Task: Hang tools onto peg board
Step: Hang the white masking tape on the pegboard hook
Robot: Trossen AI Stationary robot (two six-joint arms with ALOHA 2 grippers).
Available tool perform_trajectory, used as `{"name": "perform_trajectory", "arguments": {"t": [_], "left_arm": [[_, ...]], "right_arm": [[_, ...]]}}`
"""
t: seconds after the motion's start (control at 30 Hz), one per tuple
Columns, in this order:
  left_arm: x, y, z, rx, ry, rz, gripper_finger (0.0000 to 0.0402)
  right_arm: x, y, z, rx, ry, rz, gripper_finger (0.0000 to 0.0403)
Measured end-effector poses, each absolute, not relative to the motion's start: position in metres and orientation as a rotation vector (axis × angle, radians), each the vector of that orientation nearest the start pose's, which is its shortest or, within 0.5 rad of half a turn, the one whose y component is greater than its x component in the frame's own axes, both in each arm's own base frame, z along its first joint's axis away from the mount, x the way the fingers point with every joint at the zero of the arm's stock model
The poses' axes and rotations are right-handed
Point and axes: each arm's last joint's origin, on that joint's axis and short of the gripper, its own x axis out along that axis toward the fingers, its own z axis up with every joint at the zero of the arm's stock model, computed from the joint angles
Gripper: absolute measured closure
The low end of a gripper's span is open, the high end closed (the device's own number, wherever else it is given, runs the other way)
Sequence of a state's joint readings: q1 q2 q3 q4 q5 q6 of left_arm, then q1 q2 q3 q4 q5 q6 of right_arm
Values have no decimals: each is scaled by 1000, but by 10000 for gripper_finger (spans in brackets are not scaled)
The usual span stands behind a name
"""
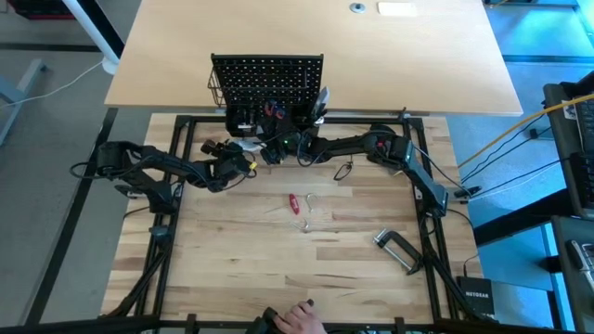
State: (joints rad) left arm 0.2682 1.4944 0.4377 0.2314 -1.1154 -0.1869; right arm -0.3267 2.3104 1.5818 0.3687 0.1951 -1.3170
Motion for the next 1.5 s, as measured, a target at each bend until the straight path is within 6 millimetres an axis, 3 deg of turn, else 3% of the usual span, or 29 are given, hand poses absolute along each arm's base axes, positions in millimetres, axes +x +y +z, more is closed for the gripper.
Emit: {"name": "perform_trajectory", "arguments": {"t": [0.27,0.47,1.13,1.5], "left_arm": [[203,104,124,190,704,1453,235],[203,110,124,151,705,1425,235],[206,103,123,368,889,1289,235],[206,103,123,300,831,1323,235]], "right_arm": [[482,-169,146,-1242,643,-197,400],[482,-170,146,-1239,635,-189,400],[483,-170,144,-1242,624,-189,400],[483,-170,144,-1242,624,-188,400]]}}
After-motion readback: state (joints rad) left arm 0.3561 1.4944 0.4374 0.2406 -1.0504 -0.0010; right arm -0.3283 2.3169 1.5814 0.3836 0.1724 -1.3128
